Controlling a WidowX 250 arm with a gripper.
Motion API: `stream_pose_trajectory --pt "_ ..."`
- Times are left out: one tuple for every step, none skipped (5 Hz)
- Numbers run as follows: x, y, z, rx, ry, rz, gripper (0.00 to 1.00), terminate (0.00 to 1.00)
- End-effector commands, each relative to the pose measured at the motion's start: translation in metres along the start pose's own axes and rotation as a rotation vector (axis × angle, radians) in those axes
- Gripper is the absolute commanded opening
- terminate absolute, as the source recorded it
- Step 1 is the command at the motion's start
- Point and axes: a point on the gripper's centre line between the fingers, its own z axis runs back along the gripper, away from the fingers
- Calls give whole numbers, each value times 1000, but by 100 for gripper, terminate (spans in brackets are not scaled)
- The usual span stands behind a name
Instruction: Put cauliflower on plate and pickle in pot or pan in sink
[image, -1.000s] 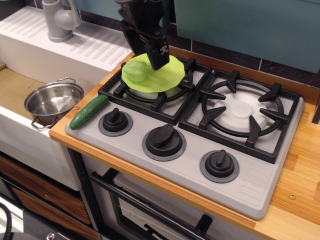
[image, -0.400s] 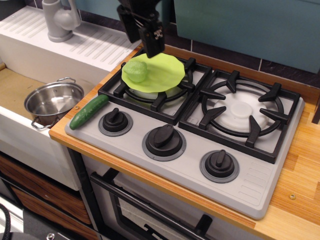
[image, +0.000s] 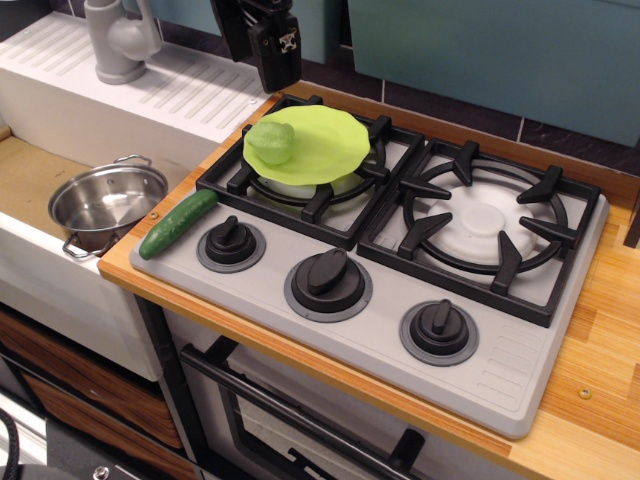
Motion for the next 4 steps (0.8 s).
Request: stream_pose_trajectory --pt "14 3 30 67 -65 -16 100 0" --pt "-9 8 26 93 -132 -18 100 0" --pt "-31 14 29 161 -164 -4 100 0" --pt "-51 20 30 228 -184 7 100 0"
